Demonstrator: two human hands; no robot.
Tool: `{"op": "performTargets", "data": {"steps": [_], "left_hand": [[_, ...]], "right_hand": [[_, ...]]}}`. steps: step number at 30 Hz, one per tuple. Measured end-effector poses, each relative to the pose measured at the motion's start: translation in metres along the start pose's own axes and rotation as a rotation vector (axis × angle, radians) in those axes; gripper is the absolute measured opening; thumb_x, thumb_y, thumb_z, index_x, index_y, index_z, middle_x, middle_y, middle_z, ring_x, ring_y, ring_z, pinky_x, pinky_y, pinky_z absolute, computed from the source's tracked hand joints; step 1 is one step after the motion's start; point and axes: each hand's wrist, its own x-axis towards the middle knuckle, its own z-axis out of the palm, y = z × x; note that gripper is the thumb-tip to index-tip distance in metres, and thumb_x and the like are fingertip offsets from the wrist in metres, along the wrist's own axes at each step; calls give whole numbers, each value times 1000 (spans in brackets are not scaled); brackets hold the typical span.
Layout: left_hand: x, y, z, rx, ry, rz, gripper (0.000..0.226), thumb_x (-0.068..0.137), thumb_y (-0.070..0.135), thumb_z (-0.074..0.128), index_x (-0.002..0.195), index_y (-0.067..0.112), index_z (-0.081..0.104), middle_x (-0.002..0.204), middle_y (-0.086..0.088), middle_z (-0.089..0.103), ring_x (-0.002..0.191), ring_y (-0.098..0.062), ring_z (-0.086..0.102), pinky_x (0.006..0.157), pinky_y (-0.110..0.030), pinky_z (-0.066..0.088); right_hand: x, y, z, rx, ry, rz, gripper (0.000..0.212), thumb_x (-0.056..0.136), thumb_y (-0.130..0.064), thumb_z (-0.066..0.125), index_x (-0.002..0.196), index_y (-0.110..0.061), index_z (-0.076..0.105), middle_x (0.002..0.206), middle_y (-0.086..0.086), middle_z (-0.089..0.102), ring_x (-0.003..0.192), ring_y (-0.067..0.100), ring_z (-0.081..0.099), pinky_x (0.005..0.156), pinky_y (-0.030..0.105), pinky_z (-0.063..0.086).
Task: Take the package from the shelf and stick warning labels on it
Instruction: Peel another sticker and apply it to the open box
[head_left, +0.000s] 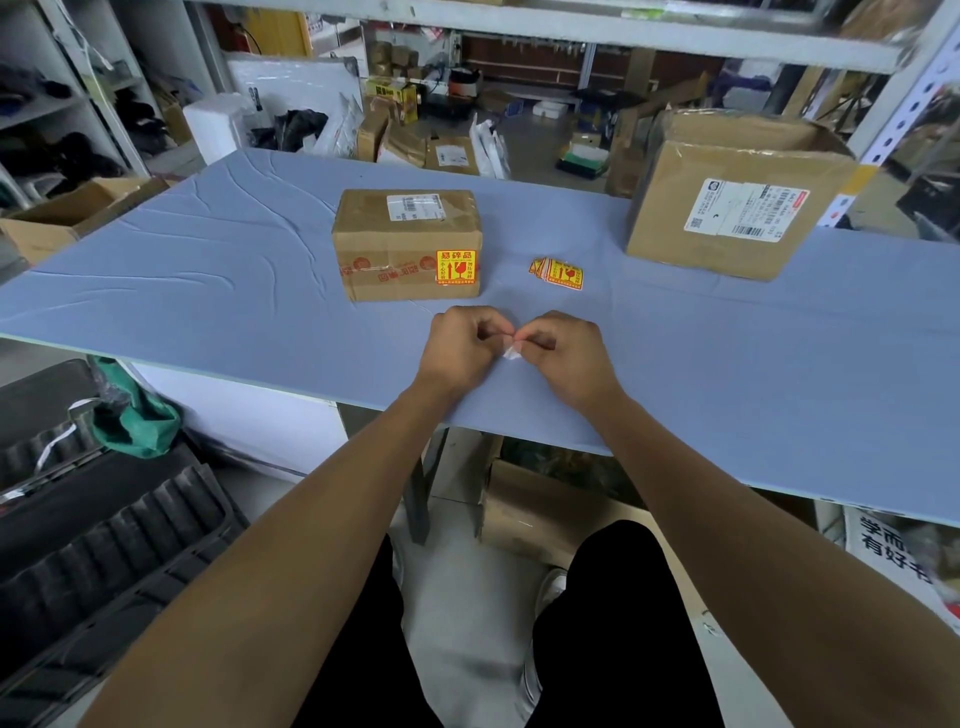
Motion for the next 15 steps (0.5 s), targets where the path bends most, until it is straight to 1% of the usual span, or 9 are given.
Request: {"op": "performTargets", "data": {"steps": [2,4,8,11,12,15], "left_hand": [[1,0,1,15,8,-23,9,84,8,72,80,16,75,76,5,72,69,-2,63,66,-10,45],[2,1,1,20,3,-32,8,83,9,73,79,15,73,78,3,72,72,-7,63,66,-12,45],[0,1,2,25,-17,-12,14,84,8,71,75,19,72,76,3,74,71,-6,63,68,-13,45],[0,0,2,26,-56,-1,9,85,10,73,82,18,73,76,9,71,69,2,61,67,-7,45],[0,0,2,27,-67,-1,7,83,11,74,84,18,73,76,10,70,71,3,62,69,-7,46],[1,1,3,51,-59,1,8,80,12,78,86,14,73,77,6,70,74,-4,65,76,-18,52]], "right_hand": [[-1,-2,-1,33,-48,23,17,81,-20,75,93,-9,73,93,11,73,84,23,69,81,34,53],[-2,-3,0,22,-59,43,21,79,-20,78,94,-7,70,92,11,73,82,22,67,77,31,51],[0,-3,4,-70,-10,14,14,85,-21,72,88,-7,71,89,9,71,78,19,62,70,24,45],[0,0,5,-97,8,6,15,90,-20,66,88,-6,71,89,10,71,78,21,61,74,30,47],[0,2,5,-106,11,4,14,91,-18,64,89,-6,71,90,11,72,80,23,63,75,31,47],[1,2,5,-94,6,8,13,92,-14,61,90,-6,72,93,12,73,85,25,64,75,27,43]]}}
